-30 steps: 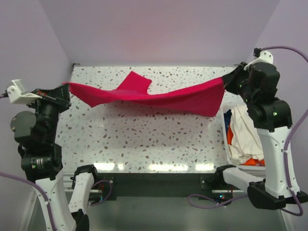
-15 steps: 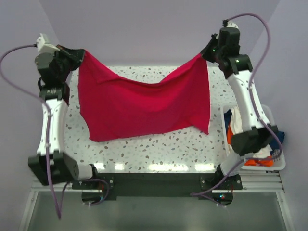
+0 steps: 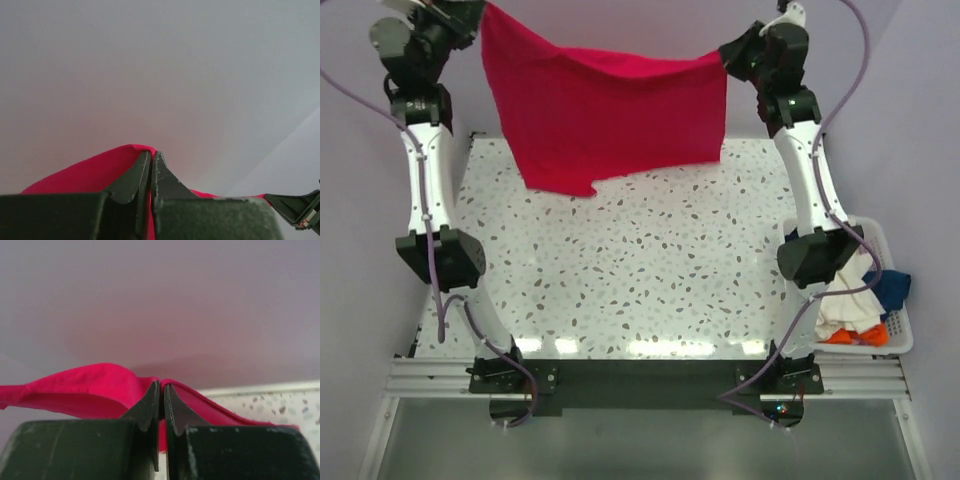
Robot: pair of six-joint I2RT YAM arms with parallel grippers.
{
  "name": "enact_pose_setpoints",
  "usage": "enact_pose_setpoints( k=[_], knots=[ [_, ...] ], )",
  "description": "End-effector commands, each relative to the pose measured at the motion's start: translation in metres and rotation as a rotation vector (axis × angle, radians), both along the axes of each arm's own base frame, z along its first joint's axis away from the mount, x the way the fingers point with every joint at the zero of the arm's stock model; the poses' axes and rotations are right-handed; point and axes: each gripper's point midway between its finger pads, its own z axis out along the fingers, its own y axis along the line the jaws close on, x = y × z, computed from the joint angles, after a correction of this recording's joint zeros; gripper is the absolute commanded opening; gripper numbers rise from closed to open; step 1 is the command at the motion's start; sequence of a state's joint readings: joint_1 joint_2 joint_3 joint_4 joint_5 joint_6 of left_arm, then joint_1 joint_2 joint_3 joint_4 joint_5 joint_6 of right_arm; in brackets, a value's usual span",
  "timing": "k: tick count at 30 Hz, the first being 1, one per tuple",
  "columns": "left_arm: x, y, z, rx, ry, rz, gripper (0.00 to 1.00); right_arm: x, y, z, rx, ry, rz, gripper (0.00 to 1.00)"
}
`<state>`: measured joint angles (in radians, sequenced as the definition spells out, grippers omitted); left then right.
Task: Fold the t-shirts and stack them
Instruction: Flatten the tshirt out
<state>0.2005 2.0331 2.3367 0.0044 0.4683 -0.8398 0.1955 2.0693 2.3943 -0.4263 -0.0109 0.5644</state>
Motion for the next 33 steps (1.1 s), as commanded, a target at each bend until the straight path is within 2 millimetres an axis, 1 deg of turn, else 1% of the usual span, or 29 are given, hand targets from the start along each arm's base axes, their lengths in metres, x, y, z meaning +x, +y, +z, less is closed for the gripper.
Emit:
enact_pose_setpoints(
  k=[1,2,4,5,7,8,9,10,11,12,13,14,15,16,17,18,19,20,21,22,23,25,26,28,29,30,31,32,33],
  knots=[
    [-0.103,-0.004,0.132,0.079,-0.371,0.024,0.0,-0.072,-0.024,0.18,0.09,-0.453,-0.039,0.0],
    [-0.111,-0.003,0.133,0.087,-0.37,0.031,0.0,-0.072,-0.023,0.18,0.086,-0.448,-0.037,0.0],
    [-0.11,-0.002,0.124,0.111,-0.347,0.042,0.0,-0.071,-0.023,0.167,0.077,-0.409,-0.033,0.0],
    [-0.107,-0.002,0.109,0.105,-0.313,0.039,0.0,-0.061,-0.02,0.14,0.068,-0.344,-0.03,0.0],
    [-0.105,-0.005,0.088,0.09,-0.27,0.011,0.0,-0.064,-0.02,0.123,0.076,-0.295,-0.023,0.0],
    [-0.103,-0.006,0.065,0.078,-0.22,0.005,0.0,-0.064,-0.02,0.11,0.076,-0.264,-0.023,0.0],
    [-0.104,-0.007,0.051,0.072,-0.194,0.0,0.0,-0.056,-0.019,0.068,0.066,-0.173,-0.025,0.0],
    [-0.106,-0.007,0.037,0.059,-0.167,0.0,0.0,-0.065,-0.016,0.061,0.075,-0.152,-0.004,0.0],
    [-0.112,-0.008,0.004,0.04,-0.118,-0.001,0.0,-0.063,-0.015,0.014,0.064,-0.053,-0.004,0.0],
    [-0.117,-0.01,-0.013,0.02,-0.088,-0.006,0.0,-0.065,-0.015,-0.005,0.063,-0.011,-0.001,0.0],
    [-0.133,-0.014,-0.018,0.011,-0.088,-0.002,0.0,-0.076,-0.014,-0.012,0.077,0.008,0.002,0.0],
    [-0.131,-0.014,-0.071,-0.03,0.018,-0.006,0.0,-0.08,-0.016,-0.063,0.066,0.116,-0.002,0.0],
    [-0.137,-0.015,-0.093,-0.049,0.061,-0.011,0.0,-0.087,-0.015,-0.081,0.065,0.158,0.002,0.0],
    [-0.153,-0.02,-0.102,-0.057,0.072,-0.014,0.0,-0.094,-0.015,-0.104,0.071,0.216,0.0,0.0],
    [-0.16,-0.022,-0.156,-0.096,0.183,-0.013,0.0,-0.109,-0.016,-0.144,0.062,0.305,0.001,0.0],
    [-0.168,-0.022,-0.177,-0.108,0.22,0.0,0.0,-0.118,-0.017,-0.162,0.06,0.347,0.0,0.0],
    [-0.184,-0.025,-0.185,-0.111,0.227,0.01,0.0,-0.127,-0.019,-0.183,0.052,0.402,-0.007,0.0],
    [-0.195,-0.026,-0.235,-0.129,0.338,0.025,0.0,-0.142,-0.023,-0.216,0.03,0.478,-0.012,0.0],
    [-0.203,-0.027,-0.253,-0.126,0.377,0.032,0.0,-0.15,-0.028,-0.234,0.006,0.523,-0.025,0.0],
    [-0.214,-0.027,-0.26,-0.112,0.386,0.048,0.0,-0.16,-0.036,-0.255,-0.031,0.587,-0.05,0.0],
    [-0.226,-0.028,-0.298,-0.098,0.486,0.059,0.0,-0.173,-0.04,-0.282,-0.056,0.656,-0.051,0.0],
    [-0.241,-0.029,-0.32,-0.081,0.538,0.073,0.0,-0.189,-0.048,-0.312,-0.089,0.741,-0.058,0.0],
    [-0.253,-0.03,-0.349,-0.072,0.618,0.079,0.0,-0.202,-0.052,-0.334,-0.097,0.797,-0.062,0.0],
    [-0.271,-0.034,-0.376,-0.068,0.693,0.078,0.0,-0.214,-0.056,-0.358,-0.09,0.854,-0.062,0.0],
    [-0.277,-0.034,-0.384,-0.06,0.716,0.077,0.0,-0.227,-0.061,-0.375,-0.092,0.897,-0.073,0.0],
    [-0.281,-0.032,-0.388,-0.054,0.727,0.095,0.0,-0.232,-0.063,-0.381,-0.091,0.906,-0.079,0.0],
    [-0.292,-0.033,-0.402,-0.061,0.792,0.103,0.0,-0.238,-0.065,-0.388,-0.089,0.922,-0.084,0.0],
    [-0.295,-0.032,-0.406,-0.058,0.809,0.111,0.0,-0.249,-0.071,-0.398,-0.096,0.953,-0.102,0.0],
    [-0.298,-0.029,-0.41,-0.057,0.827,0.138,0.0,-0.254,-0.073,-0.4,-0.095,0.959,-0.11,0.0]
  ],
)
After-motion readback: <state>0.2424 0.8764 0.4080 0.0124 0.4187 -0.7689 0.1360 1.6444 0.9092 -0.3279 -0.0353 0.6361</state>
